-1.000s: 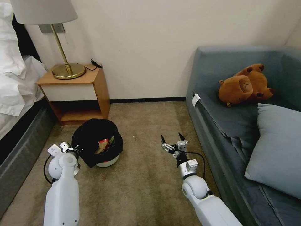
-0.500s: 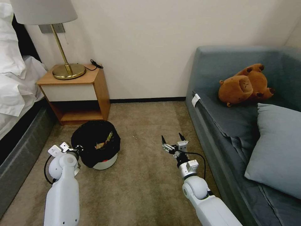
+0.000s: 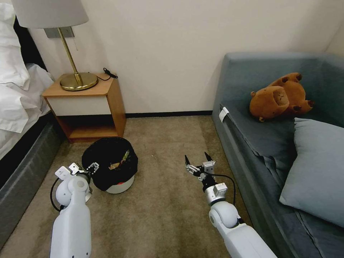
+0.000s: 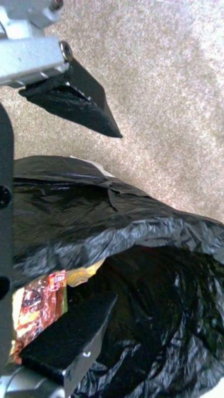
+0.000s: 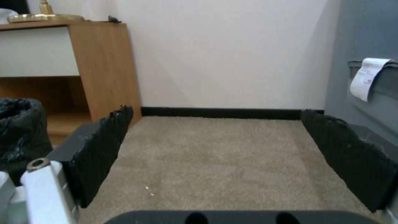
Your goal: Pick up the trash bin, then pick up the garbage on the floor and place it into the trash bin.
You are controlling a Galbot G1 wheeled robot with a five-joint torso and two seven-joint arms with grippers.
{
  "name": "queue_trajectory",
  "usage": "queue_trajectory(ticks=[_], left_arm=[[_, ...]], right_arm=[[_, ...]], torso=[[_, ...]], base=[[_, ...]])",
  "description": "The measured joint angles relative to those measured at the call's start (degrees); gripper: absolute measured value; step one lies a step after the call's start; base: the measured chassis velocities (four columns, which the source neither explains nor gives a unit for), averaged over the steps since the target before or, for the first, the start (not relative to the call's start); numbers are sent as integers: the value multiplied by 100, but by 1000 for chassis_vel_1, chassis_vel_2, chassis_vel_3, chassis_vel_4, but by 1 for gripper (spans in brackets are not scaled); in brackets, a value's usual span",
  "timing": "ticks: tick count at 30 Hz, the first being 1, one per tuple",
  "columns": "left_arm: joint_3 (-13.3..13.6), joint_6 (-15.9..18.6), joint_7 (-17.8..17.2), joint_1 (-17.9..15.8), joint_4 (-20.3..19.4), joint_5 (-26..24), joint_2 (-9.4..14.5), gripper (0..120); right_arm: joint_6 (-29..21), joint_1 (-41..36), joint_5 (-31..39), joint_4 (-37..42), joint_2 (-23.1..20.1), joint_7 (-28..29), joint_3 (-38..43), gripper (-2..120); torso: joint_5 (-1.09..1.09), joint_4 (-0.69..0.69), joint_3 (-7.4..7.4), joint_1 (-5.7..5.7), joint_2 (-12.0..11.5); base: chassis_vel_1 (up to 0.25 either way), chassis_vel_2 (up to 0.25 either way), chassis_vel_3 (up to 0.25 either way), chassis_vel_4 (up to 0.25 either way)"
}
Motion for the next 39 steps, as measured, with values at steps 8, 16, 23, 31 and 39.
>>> queue_trajectory(ticks=[8, 16, 23, 31, 39], left_arm=[[68, -227, 499, 269, -535, 538, -11, 100], [304, -885, 1594, 598, -1104, 1738, -21, 97], [581, -1239, 2197, 844, -1369, 2169, 48, 98], [759, -2043, 3039, 1210, -1650, 2621, 249, 97], [853, -2727, 3396, 1413, -1403, 2918, 222, 96]], right_arm=[[-36, -24, 116, 58, 24, 2, -11, 100], [-47, -86, 197, 166, 46, 8, 67, 100], [18, -115, 188, 223, 40, -8, 158, 100], [127, -182, 209, 186, 48, -13, 276, 100], [184, -82, 211, 92, 113, 0, 410, 100]], torso=[[-1, 0, 0, 0, 0], [1, 1, -1, 0, 0], [0, 0, 0, 0, 0], [1, 0, 0, 0, 0], [-1, 0, 0, 0, 0]], base=[[0, 0, 0, 0], [0, 0, 0, 0], [0, 0, 0, 0], [0, 0, 0, 0], [0, 0, 0, 0]])
